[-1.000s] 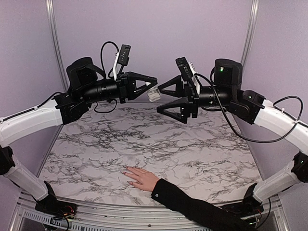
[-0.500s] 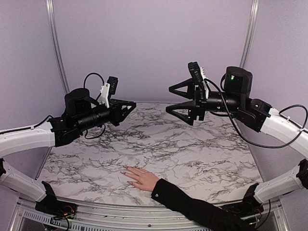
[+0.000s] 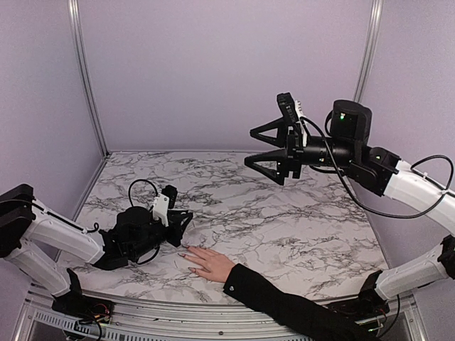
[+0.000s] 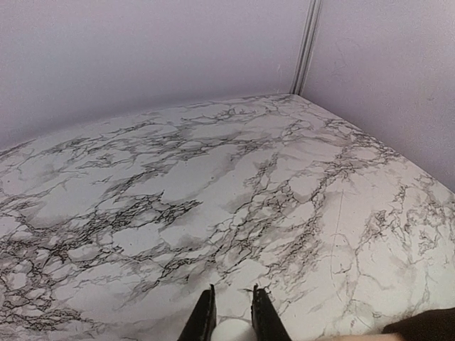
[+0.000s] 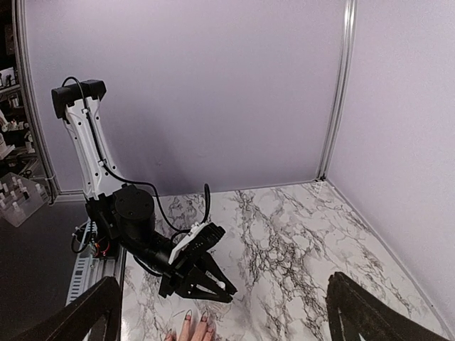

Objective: Paint the nails
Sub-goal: Place the nail polish bottle at the center of the board.

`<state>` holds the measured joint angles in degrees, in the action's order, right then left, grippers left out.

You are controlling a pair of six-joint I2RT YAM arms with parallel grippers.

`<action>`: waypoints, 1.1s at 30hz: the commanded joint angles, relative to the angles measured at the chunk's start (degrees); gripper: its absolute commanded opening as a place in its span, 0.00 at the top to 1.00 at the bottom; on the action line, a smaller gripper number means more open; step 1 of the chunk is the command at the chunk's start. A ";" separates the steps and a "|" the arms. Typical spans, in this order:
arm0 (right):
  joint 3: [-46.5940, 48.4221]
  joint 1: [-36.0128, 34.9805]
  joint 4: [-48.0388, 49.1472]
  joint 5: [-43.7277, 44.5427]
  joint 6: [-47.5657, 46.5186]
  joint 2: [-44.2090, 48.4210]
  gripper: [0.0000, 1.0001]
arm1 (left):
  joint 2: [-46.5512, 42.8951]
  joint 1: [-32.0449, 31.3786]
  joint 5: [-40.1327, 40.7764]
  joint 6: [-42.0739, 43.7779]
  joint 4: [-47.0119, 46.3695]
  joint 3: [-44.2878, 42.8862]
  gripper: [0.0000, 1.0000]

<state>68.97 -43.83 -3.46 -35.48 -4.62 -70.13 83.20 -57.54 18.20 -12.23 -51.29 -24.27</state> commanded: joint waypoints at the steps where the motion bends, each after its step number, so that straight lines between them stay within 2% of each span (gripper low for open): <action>1: -0.03 0.50 0.10 0.14 0.31 0.14 0.01 | 6.19 -0.25 5.84 2.09 -15.28 -0.83 1.00; 7: 0.59 0.48 -0.83 0.42 -1.02 -0.48 0.01 | 13.52 0.75 6.35 3.71 -19.70 -1.22 1.00; 22: 0.55 0.47 -1.71 0.65 -1.96 -0.54 0.01 | 20.10 7.19 -3.25 3.31 -22.45 0.63 1.00; 33: 0.27 0.46 -2.60 1.12 -2.66 -0.05 0.02 | 25.95 8.14 -4.24 3.51 -26.86 0.60 0.95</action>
<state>68.75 -43.81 -5.08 -35.35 -6.33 -70.85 107.61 -49.65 14.79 -9.58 -73.36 -24.14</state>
